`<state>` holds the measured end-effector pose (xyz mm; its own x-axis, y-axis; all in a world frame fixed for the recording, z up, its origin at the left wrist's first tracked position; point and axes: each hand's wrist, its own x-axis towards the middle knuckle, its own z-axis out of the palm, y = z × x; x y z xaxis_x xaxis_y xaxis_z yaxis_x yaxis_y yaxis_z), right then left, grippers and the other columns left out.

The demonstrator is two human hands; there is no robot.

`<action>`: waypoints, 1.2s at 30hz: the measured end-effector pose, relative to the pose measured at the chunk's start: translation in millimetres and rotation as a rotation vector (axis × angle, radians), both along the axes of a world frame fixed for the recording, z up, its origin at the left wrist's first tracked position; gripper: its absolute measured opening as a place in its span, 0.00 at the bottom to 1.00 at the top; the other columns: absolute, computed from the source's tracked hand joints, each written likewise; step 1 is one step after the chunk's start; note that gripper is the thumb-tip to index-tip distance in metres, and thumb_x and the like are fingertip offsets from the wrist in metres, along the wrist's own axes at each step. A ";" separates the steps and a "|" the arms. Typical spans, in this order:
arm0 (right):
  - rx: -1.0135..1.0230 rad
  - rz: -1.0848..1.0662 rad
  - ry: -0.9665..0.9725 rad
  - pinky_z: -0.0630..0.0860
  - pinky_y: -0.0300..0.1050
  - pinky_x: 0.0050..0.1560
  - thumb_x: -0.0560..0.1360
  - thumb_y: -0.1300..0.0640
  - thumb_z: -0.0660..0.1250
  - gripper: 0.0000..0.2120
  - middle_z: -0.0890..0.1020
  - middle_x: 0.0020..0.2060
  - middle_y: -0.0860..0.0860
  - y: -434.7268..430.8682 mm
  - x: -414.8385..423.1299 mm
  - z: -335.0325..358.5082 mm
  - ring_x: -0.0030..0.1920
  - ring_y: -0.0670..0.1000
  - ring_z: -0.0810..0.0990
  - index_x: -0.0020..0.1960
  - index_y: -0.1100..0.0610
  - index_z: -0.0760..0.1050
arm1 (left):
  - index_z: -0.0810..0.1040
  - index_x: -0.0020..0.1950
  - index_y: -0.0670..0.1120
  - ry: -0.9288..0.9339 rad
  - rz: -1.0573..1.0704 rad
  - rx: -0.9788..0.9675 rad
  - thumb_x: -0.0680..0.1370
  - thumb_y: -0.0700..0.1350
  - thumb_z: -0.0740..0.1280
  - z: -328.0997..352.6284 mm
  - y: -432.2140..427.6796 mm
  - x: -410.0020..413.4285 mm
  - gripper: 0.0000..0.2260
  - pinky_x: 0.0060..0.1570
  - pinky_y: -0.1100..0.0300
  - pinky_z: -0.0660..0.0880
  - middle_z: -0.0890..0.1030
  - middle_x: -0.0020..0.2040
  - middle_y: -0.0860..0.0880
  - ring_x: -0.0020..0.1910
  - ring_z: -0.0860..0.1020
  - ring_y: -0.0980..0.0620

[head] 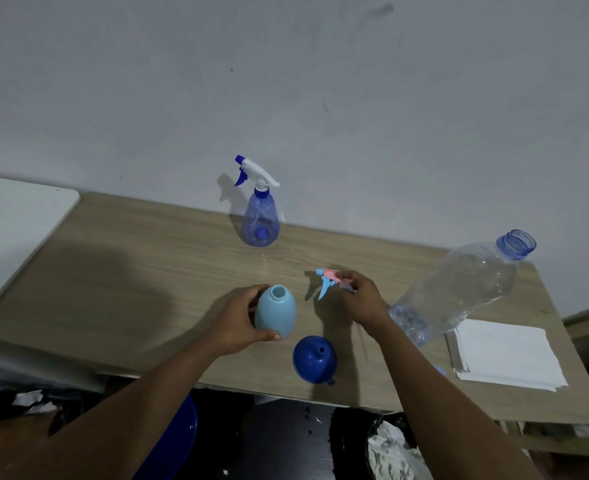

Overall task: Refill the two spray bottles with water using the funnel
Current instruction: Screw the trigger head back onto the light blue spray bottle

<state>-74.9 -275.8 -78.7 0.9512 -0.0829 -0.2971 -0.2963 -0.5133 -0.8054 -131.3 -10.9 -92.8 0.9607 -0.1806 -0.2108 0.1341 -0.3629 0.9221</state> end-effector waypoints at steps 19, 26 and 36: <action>0.489 0.048 -0.731 0.78 0.42 0.52 0.77 0.64 0.71 0.17 0.84 0.60 0.54 24.4 -19.8 280.0 0.52 0.53 0.86 0.64 0.53 0.79 | 0.76 0.59 0.60 -0.300 0.166 -0.006 0.57 0.52 0.85 111.6 -20.3 6.2 0.34 0.49 0.61 0.77 0.81 0.55 0.58 0.54 0.78 0.59; 0.506 0.085 -1.031 0.80 0.43 0.58 0.77 0.64 0.71 0.18 0.81 0.63 0.55 34.9 -55.9 363.2 0.54 0.52 0.86 0.65 0.54 0.77 | 0.78 0.61 0.55 -0.471 0.122 -0.016 0.55 0.57 0.81 184.3 -38.5 -6.2 0.35 0.47 0.61 0.80 0.82 0.54 0.58 0.51 0.80 0.57; 0.443 0.181 -1.055 0.81 0.42 0.57 0.77 0.67 0.70 0.17 0.79 0.62 0.54 40.5 -77.8 363.4 0.55 0.53 0.86 0.65 0.59 0.76 | 0.76 0.64 0.57 -0.538 0.108 -0.022 0.57 0.59 0.81 243.0 -62.0 -23.6 0.36 0.47 0.62 0.80 0.81 0.56 0.63 0.51 0.80 0.59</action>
<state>-152.8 -235.3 284.7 0.7310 -0.0077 0.6823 0.6790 -0.0906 -0.7285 -154.9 -72.9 150.2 0.9452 -0.0735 0.3182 -0.3231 -0.3527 0.8782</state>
